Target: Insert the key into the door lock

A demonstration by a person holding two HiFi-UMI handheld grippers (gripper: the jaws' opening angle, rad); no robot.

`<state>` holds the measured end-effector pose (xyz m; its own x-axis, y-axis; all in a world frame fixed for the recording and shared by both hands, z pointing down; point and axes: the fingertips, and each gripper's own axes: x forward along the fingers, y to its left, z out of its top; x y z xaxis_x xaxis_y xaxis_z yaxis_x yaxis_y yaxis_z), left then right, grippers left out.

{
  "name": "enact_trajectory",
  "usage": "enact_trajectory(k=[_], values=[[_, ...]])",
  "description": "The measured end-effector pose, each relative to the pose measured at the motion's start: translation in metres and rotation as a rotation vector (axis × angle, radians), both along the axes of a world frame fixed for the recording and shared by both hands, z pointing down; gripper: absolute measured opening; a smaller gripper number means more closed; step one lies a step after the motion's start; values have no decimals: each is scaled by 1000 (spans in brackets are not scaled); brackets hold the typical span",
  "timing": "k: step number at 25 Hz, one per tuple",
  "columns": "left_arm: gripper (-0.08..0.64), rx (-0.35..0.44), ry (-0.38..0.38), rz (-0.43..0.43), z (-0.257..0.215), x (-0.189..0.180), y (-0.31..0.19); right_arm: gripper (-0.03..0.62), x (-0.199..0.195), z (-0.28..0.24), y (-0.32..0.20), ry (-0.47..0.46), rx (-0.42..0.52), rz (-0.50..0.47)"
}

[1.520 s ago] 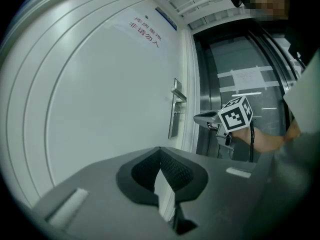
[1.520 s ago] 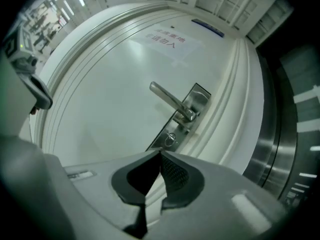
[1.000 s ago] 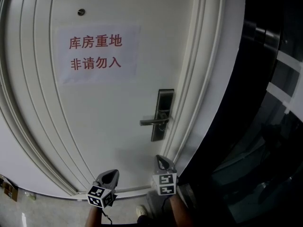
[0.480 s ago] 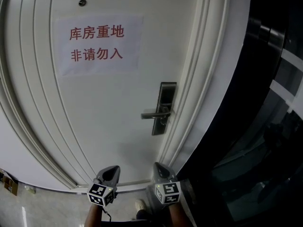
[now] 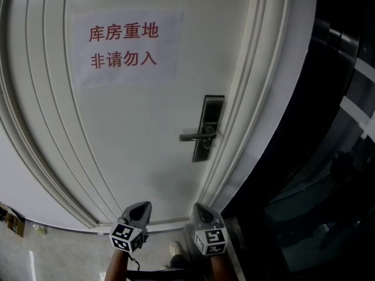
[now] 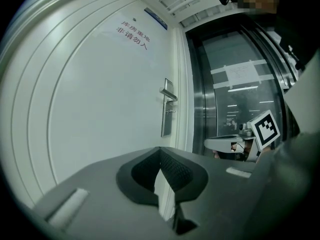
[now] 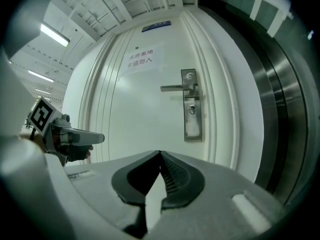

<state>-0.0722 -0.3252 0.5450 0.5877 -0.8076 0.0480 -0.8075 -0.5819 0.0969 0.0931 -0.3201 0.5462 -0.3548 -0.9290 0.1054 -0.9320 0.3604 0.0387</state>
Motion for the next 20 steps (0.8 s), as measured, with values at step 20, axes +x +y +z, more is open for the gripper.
enact_trajectory(k=[20], values=[[3, 1, 15, -1, -1, -9, -5, 2, -10, 5, 5, 5, -17, 2]])
